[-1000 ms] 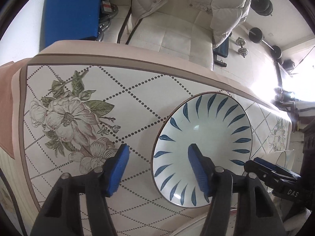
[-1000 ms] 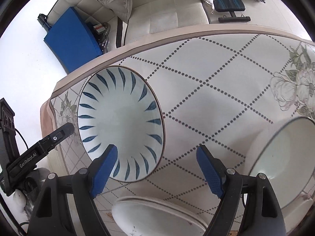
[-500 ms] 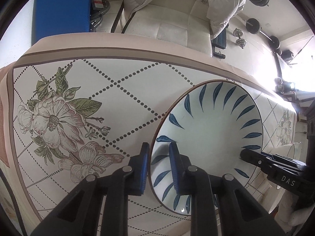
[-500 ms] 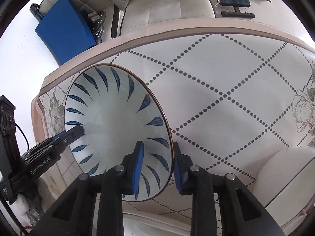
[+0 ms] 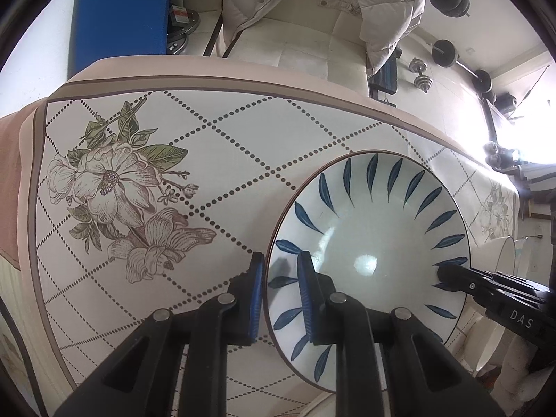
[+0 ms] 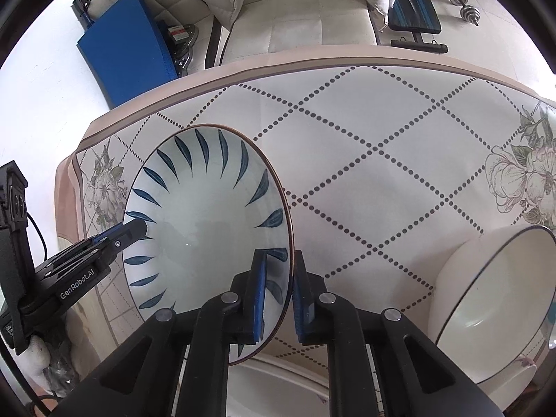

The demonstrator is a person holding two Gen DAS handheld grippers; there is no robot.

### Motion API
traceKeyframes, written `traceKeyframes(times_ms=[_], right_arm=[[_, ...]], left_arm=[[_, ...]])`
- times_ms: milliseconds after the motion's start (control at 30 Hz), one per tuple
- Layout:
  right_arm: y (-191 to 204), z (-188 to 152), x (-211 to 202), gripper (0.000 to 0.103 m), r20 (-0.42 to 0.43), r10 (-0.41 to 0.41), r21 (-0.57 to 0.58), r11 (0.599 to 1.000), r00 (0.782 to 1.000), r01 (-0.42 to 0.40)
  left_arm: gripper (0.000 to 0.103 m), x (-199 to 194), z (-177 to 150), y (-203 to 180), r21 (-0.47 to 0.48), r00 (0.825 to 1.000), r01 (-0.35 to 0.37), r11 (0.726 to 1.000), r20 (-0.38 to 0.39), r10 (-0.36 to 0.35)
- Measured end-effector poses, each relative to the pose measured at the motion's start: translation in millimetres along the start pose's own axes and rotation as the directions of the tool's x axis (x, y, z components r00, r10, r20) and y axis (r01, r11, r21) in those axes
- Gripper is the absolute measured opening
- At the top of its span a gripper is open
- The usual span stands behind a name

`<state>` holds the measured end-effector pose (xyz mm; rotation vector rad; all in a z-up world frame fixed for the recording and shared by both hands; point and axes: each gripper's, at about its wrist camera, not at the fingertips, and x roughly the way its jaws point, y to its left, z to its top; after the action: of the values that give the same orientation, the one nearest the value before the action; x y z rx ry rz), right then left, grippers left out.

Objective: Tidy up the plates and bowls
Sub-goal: 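Carry the blue-striped plate and lower it onto the pink-flowered plate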

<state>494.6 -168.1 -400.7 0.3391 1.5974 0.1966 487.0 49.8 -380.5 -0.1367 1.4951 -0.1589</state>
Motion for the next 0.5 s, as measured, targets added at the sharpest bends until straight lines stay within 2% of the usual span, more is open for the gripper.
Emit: traceKeyframes(times_ms=[300, 367, 500], right_arm=[[-11.8, -22.8, -41.0, 0.015, 0.050, 0.054, 0.018, 0.998, 0.997, -0.055], [-13.9, -32.1, -51.1, 0.015, 0.061, 0.063, 0.017, 0.998, 0.996, -0.064], [-19.1, -58.3, -66.4, 0.015, 0.071, 0.075, 0.004, 0.997, 0.995, -0.076]], left_arm=[[0.017, -50.0, -23.1, -17.8, 0.044, 0.998, 0.010, 0.999, 0.060, -0.013], [0.017, -57.9, -31.1, -18.9, 0.049, 0.998, 0.028, 0.998, 0.063, -0.031], [0.017, -71.7, -50.2, -30.7, 0.077, 0.997, 0.008, 0.997, 0.077, -0.014]])
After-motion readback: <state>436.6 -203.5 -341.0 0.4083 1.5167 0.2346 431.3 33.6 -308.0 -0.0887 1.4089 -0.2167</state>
